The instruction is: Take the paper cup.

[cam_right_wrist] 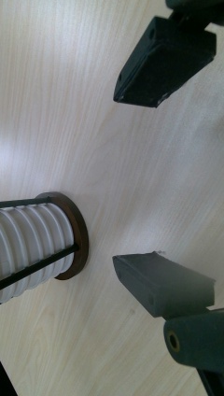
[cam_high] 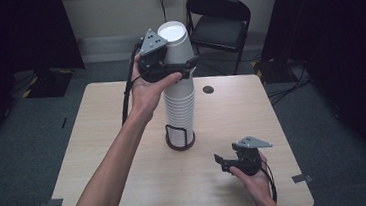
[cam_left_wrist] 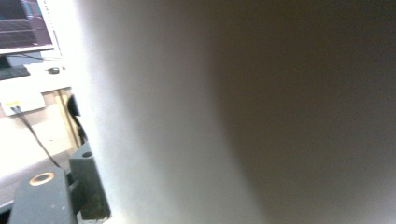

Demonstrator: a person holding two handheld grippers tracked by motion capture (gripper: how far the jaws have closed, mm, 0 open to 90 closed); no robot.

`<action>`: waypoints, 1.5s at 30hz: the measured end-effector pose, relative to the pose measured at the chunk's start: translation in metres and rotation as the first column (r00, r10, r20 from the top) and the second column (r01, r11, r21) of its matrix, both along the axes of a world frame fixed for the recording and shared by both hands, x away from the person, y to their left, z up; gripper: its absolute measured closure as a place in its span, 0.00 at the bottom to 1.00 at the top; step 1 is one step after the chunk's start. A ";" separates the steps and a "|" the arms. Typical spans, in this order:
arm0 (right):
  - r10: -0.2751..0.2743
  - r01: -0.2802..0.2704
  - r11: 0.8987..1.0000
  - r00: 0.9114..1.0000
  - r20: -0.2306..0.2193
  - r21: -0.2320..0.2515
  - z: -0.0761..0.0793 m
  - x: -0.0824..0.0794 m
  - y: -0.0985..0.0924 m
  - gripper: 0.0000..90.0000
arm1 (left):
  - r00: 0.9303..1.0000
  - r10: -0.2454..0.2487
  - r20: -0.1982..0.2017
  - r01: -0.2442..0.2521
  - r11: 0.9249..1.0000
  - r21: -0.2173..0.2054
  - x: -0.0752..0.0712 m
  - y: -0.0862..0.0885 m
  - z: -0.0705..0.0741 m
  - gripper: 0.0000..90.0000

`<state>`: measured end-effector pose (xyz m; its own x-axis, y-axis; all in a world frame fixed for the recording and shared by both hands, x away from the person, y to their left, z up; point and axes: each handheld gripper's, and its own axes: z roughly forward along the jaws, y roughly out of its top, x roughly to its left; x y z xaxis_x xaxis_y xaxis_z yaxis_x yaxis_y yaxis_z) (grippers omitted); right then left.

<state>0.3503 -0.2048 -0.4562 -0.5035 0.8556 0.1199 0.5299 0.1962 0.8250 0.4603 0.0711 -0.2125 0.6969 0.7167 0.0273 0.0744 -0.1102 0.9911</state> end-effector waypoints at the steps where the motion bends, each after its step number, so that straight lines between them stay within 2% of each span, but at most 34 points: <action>1: -0.002 0.002 1.000 1.000 -0.001 0.000 0.000 0.000 0.000 0.19 | 1.000 -0.003 0.004 0.003 1.000 -0.001 0.000 0.000 0.001 0.15; 5: -0.002 0.002 1.000 1.000 0.000 -0.002 0.000 0.000 0.000 0.19 | 1.000 -0.008 0.013 0.008 1.000 -0.004 0.001 0.002 0.003 0.15; 6: -0.003 0.003 1.000 1.000 0.000 -0.002 0.000 0.000 0.000 0.19 | 1.000 -0.003 0.021 0.003 1.000 -0.017 0.000 0.002 0.005 0.15; 12: -0.004 0.004 1.000 1.000 0.001 0.002 0.000 0.000 0.000 0.19 | 0.999 0.000 0.037 0.001 1.000 -0.010 -0.001 0.002 0.010 0.15; 14: -0.002 0.002 1.000 1.000 0.000 0.000 0.000 0.000 0.000 0.19 | 0.999 0.001 0.052 0.000 1.000 -0.019 -0.001 0.002 0.011 0.15; 17: -0.007 0.007 1.000 1.000 -0.001 -0.008 0.000 0.000 0.000 0.19 | 0.999 0.008 0.050 -0.007 1.000 -0.023 -0.002 0.000 0.014 0.15; 19: -0.010 0.010 1.000 1.000 -0.003 -0.004 -0.001 0.001 -0.001 0.19 | 0.998 0.015 0.060 -0.014 1.000 -0.012 -0.001 -0.001 0.015 0.15; 22: -0.007 0.007 1.000 1.000 -0.006 -0.005 0.000 0.000 -0.001 0.19 | 0.999 0.008 0.048 -0.006 0.999 -0.041 0.000 -0.001 0.017 0.15; 26: -0.007 0.007 1.000 1.000 -0.009 -0.004 0.000 0.000 -0.001 0.19 | 0.998 0.010 0.062 -0.007 0.999 -0.041 0.000 0.000 0.019 0.15; 37: -0.006 0.006 1.000 1.000 -0.011 -0.002 -0.001 0.000 0.000 0.19 | 0.995 0.026 0.095 -0.020 0.998 -0.066 -0.006 0.010 0.028 0.15; 42: -0.005 0.005 1.000 1.000 -0.010 -0.002 -0.001 0.001 0.000 0.19 | 0.995 0.030 0.099 -0.022 0.996 -0.084 -0.008 0.016 0.031 0.15; 45: -0.005 0.005 1.000 1.000 -0.011 -0.003 -0.001 0.001 0.001 0.19 | 0.995 0.020 0.099 -0.012 0.997 -0.080 -0.011 0.019 0.032 0.15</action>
<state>0.3511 -0.2042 -0.4574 -0.4983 0.8582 0.1231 0.5396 0.1959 0.8188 0.4497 0.0902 -0.1803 0.6821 0.7303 0.0381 -0.0236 -0.0301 0.9993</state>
